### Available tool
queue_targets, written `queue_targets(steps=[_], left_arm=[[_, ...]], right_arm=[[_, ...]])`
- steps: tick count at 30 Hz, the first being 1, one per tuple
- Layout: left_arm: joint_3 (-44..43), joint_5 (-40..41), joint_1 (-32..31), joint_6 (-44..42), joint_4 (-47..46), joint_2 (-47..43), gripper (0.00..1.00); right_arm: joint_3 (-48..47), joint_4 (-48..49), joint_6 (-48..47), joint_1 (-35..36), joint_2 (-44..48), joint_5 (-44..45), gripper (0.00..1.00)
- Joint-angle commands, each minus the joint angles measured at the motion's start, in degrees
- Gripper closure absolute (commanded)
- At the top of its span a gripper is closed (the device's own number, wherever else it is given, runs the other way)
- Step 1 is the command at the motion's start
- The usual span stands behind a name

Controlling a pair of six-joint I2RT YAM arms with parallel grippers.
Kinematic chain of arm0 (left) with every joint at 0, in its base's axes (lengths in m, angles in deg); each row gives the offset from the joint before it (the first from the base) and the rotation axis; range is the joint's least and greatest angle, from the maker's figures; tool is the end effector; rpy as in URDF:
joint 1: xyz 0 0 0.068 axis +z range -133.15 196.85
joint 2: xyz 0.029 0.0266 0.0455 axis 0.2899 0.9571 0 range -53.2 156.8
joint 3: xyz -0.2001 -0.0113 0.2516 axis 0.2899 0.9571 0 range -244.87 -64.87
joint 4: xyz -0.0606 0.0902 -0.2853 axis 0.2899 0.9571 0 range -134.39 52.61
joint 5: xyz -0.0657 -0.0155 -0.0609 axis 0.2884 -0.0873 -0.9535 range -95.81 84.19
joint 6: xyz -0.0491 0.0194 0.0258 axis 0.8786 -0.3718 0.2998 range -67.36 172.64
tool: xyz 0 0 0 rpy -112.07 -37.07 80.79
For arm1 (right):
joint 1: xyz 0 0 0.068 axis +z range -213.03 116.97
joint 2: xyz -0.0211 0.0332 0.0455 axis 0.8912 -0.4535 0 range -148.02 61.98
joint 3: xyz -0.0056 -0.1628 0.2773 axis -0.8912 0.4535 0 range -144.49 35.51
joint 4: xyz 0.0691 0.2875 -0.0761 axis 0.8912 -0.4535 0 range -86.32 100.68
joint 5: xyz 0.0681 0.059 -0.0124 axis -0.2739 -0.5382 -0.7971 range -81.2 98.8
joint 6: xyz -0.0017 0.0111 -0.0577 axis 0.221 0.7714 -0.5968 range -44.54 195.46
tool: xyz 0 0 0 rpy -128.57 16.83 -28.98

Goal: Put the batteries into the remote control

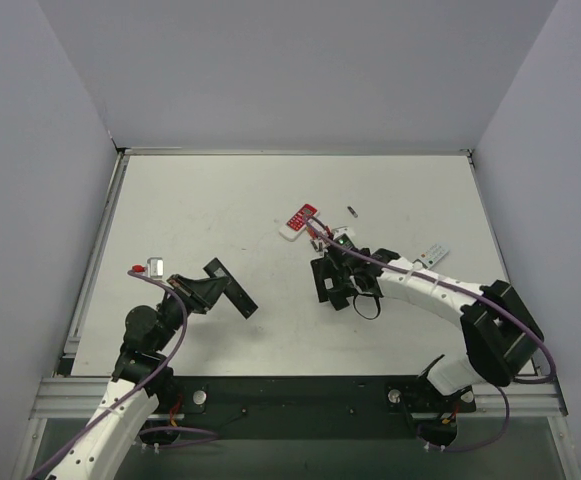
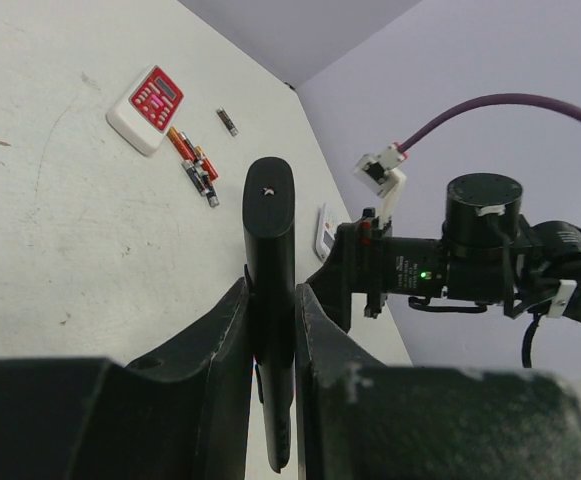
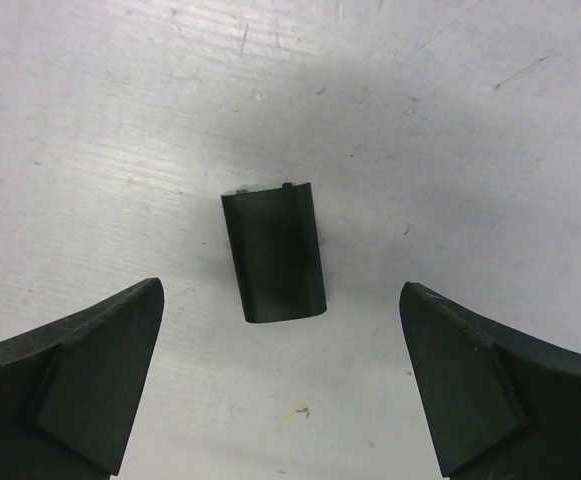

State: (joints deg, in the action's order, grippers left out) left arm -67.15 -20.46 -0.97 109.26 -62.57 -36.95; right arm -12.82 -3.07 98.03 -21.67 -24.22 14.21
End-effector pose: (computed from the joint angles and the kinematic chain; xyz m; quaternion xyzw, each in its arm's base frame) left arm 0.1209 -0.0503 0.1978 -0.1361 0.6679 -0.5086 0.5261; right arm 0.2567 0.2205 0.2043 -0.1387 0.9332 0.1360 0.3022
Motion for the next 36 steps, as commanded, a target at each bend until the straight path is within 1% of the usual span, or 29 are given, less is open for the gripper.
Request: queue_targets(steps=[1,3,4,8,11,12,14,15,17,18,21,23,25,30,31,36], left_arm=[[-2.64,-0.73,0.16,-0.90,0.07,-0.96,1.00],[-2.72,-0.64,0.16,-1.16,0.24,-1.22,1.00],[-2.81,-0.64,0.16,-1.34,0.42,-1.22,1.00],[-3.08,-1.16,0.16,-1.51,0.60,-1.31,1.00],[-3.52,-1.34,0.16,-1.95,1.47,-1.57,1.00],[-3.60,-1.34,0.25,-2.21,1.82,-1.66,1.00],[-3.87,-1.25,0.16,-2.39,2.53,-1.75,1.00],[-3.87,-1.25,0.25,-2.48,2.70,-1.92,1.00],[-3.96,-1.34,0.16,-2.57,2.97,-2.01,1.00],[-4.04,-1.34,0.25,-2.65,3.14,-1.93,1.00],[-4.04,-1.43,0.16,-2.57,3.50,-2.01,1.00],[-3.96,-1.52,0.25,-2.57,3.32,-1.75,1.00],[-3.87,-1.52,0.25,-2.66,3.15,-1.66,1.00],[-3.43,-1.69,0.16,-2.22,2.18,-0.96,1.00],[-3.43,-1.78,0.25,-2.22,1.66,-0.78,1.00],[-3.61,-2.31,0.25,-2.13,1.83,-0.34,1.00]], right_arm=[[-2.02,-1.89,1.77,-2.07,6.56,1.97,0.00],[-3.51,-1.88,3.44,-4.09,6.39,2.06,0.00],[-5.69,-2.32,3.71,-4.62,5.95,1.71,0.00],[-10.80,-2.94,4.94,-6.73,2.35,2.24,0.02],[-15.36,-2.85,6.96,-8.05,-1.60,2.06,0.10],[-16.43,-2.77,7.31,-8.31,-3.96,2.06,0.16],[-19.84,-2.85,8.02,-8.76,-7.82,2.24,0.23],[-20.91,-2.85,8.19,-8.93,-8.89,2.24,0.27],[-22.93,-2.76,8.63,-9.28,-12.31,2.50,0.32],[-24.77,-2.76,8.63,-9.28,-13.38,2.41,0.38],[-27.41,-2.76,8.55,-9.46,-17.07,2.32,0.47],[-28.39,-2.76,8.02,-9.46,-19.17,2.24,0.51],[-29.62,-2.76,7.67,-9.55,-20.50,2.15,0.56],[-31.55,-2.76,6.53,-9.46,-24.98,1.45,0.64],[-32.17,-2.76,6.44,-9.46,-25.51,1.01,0.64],[-32.87,-2.59,5.91,-9.46,-27.89,1.97,0.75]])
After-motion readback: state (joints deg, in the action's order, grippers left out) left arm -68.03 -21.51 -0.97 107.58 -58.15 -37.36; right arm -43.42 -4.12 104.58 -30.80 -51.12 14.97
